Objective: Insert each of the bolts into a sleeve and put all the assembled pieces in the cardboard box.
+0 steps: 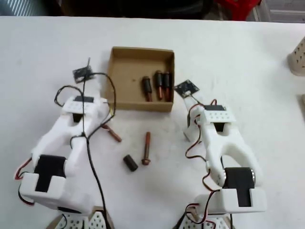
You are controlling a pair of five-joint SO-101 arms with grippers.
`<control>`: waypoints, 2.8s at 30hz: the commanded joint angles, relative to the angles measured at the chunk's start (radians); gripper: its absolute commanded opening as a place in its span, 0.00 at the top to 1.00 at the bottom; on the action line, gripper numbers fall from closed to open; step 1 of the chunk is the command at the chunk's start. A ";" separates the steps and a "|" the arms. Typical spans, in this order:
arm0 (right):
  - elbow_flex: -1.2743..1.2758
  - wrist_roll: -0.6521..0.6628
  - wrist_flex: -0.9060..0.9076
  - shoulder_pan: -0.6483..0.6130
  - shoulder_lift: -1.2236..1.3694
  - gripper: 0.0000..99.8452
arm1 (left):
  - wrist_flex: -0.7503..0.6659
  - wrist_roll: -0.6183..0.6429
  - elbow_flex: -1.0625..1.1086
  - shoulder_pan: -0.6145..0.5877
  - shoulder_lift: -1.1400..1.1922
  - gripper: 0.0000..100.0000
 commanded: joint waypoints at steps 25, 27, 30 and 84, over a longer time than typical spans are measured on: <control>-0.005 0.011 -0.004 0.007 -0.008 0.98 | 0.259 0.009 -0.110 0.065 -0.028 0.79; -0.005 0.011 -0.004 0.007 -0.008 0.98 | 0.249 0.015 -0.084 0.102 -0.028 0.79; -0.005 0.011 -0.004 0.007 -0.008 0.98 | 0.241 0.051 -0.080 0.120 -0.022 0.79; 0.075 -0.247 0.018 -0.117 -0.157 0.98 | 0.000 -0.201 -0.023 0.027 -0.044 0.98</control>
